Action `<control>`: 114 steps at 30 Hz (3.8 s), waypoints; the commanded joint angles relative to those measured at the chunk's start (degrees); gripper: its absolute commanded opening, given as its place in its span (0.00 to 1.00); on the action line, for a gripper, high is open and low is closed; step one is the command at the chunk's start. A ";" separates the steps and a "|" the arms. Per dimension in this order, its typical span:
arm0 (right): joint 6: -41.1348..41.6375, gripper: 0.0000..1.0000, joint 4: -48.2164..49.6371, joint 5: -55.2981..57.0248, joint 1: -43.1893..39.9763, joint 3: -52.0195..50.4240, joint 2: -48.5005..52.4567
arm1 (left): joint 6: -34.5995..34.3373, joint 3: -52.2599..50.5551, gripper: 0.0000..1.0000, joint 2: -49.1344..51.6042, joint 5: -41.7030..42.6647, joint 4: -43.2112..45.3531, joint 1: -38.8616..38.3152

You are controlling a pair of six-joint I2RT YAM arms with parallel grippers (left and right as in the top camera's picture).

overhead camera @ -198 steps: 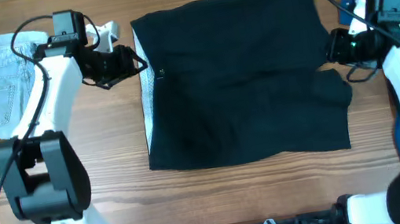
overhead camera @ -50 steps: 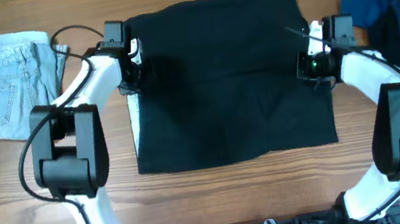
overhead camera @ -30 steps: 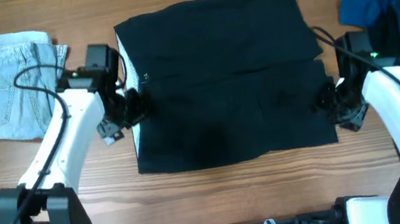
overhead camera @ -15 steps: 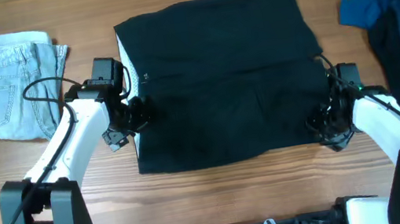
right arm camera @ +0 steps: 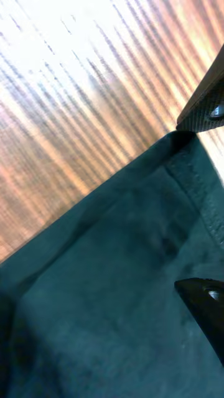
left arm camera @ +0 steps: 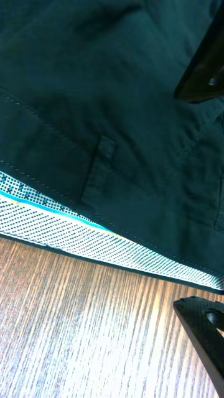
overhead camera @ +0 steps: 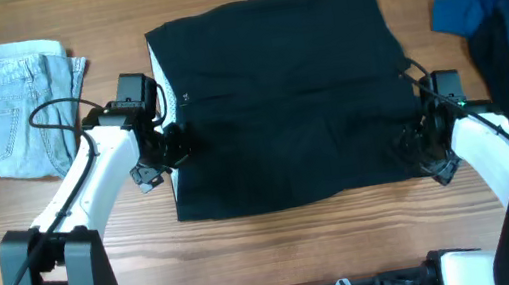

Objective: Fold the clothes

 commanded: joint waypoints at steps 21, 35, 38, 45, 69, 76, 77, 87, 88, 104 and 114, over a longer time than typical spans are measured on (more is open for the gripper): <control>-3.41 0.04 5.03 -4.83 -0.28 -1.66 5.22 | -0.57 -0.55 0.13 0.00 5.33 -1.66 0.31; -3.37 0.06 5.49 -5.20 -0.28 -1.66 5.22 | -1.14 -2.95 0.23 0.46 11.32 -10.27 -0.61; -3.37 0.06 5.79 -5.20 -0.28 -1.66 5.22 | -9.29 -2.99 0.29 0.46 2.69 -11.80 -4.74; -3.41 0.09 6.14 -5.20 -0.28 -1.66 5.22 | -28.94 -2.99 0.90 0.46 -13.18 -11.76 -20.17; -4.83 0.04 6.29 -5.20 -0.28 -1.66 5.22 | -36.26 -14.58 0.40 0.48 -8.61 2.01 -12.76; -4.92 0.04 3.43 -5.18 -0.28 -0.35 5.09 | -25.64 -14.56 0.04 0.31 -9.05 1.79 -12.39; -5.62 0.04 1.46 -5.18 -0.28 0.92 4.98 | -23.80 -14.47 0.04 0.17 -9.05 1.33 -12.39; -7.91 0.04 -13.57 -4.72 -0.28 10.23 -4.07 | -19.08 -11.54 0.04 -15.85 -9.07 -9.29 -12.41; -7.93 0.04 -15.93 -4.74 -0.28 11.72 -6.29 | -19.06 -10.67 0.04 -18.40 -9.07 -10.51 -12.41; -11.41 0.04 -33.44 -4.74 -0.13 37.11 -14.73 | -19.08 10.93 0.04 -29.53 -15.91 -26.18 -12.41; -18.51 0.04 -29.00 -7.74 -0.09 56.17 13.84 | -18.86 10.91 0.13 -21.35 -28.57 -13.64 -10.25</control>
